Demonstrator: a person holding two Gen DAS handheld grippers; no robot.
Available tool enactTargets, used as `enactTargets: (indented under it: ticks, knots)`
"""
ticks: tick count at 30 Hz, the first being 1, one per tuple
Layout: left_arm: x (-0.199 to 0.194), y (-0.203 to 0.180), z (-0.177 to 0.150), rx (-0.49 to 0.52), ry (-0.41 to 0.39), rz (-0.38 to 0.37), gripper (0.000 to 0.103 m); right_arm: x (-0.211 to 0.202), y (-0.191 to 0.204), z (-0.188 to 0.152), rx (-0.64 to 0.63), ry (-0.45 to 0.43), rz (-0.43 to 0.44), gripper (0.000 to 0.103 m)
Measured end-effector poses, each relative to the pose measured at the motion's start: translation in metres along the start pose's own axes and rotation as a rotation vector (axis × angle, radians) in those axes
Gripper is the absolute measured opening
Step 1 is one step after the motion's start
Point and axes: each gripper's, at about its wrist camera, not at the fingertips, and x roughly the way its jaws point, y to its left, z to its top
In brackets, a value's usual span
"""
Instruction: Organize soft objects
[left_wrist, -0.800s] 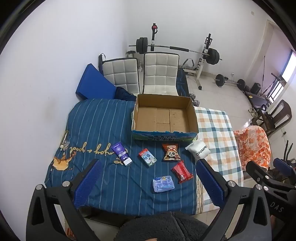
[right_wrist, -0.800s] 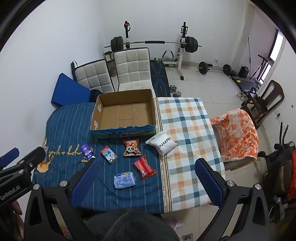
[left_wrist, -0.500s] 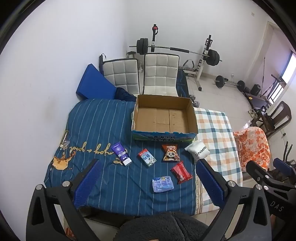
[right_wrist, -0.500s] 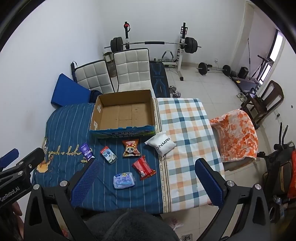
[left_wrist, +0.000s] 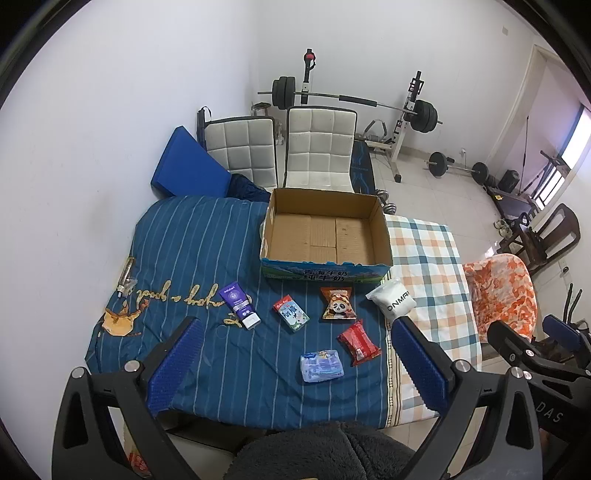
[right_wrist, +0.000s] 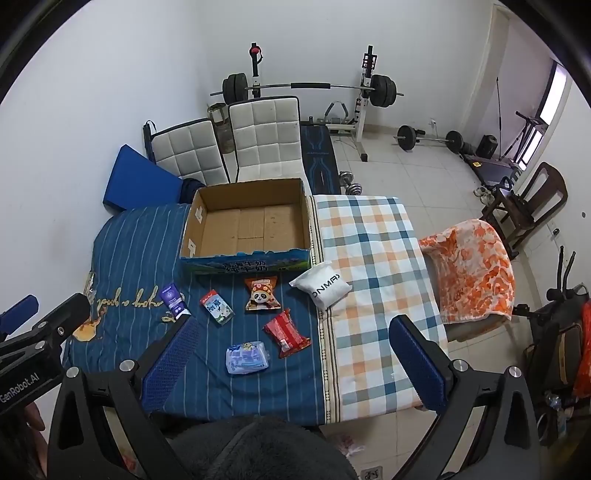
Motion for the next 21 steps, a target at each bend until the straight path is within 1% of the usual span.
enactTargets:
  ticks: [16, 19, 21]
  knots:
    - [-0.0027, 0.0012, -0.0048, -0.003, -0.005, -0.005, 0.103, -0.0073, 0.0016, 0.0051, -0.002, -0.007, -0.009, 0.103]
    - [-0.0028, 0.0012, -0.0052, -0.005, -0.006, -0.006, 0.103, -0.0052, 0.0005, 0.0015, -0.001, -0.011, -0.007, 0.103]
    - [-0.0041, 0.0003, -0.0048, -0.006, -0.007, -0.005, 0.103, -0.0103, -0.0004, 0.0060, -0.002, -0.015, -0.008, 0.103]
